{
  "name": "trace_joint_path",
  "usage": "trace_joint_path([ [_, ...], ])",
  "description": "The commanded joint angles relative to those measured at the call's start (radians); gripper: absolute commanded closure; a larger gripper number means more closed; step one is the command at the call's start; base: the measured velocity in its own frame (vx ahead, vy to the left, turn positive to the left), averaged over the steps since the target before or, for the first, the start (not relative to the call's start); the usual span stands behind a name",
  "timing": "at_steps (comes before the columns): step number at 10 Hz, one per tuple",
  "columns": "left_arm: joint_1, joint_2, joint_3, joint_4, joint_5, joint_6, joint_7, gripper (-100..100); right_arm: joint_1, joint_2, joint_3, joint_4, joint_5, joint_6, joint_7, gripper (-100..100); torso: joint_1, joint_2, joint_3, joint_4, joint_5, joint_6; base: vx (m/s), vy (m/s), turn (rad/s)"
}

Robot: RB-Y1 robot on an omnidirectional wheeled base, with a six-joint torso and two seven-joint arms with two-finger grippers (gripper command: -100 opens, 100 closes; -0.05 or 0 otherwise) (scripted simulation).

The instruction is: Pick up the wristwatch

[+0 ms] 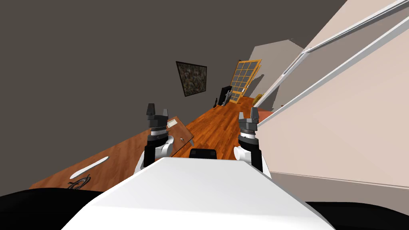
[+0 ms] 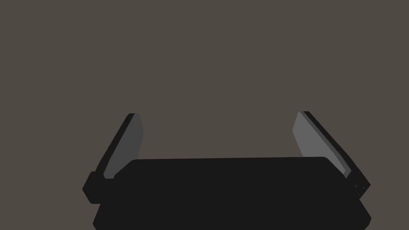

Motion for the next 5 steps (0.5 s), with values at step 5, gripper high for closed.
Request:
trace_joint_path([
  [5, -0.022, 0.072, 0.012, 0.137, 0.019, 0.041, 0.050, -100, 0.000, 0.000, 0.000, 0.000, 0.000, 0.000, 0.000, 0, 0.001, 0.003, 0.002, 0.001, 0.000, 0.000, -0.037, 0.008, -0.090],
])
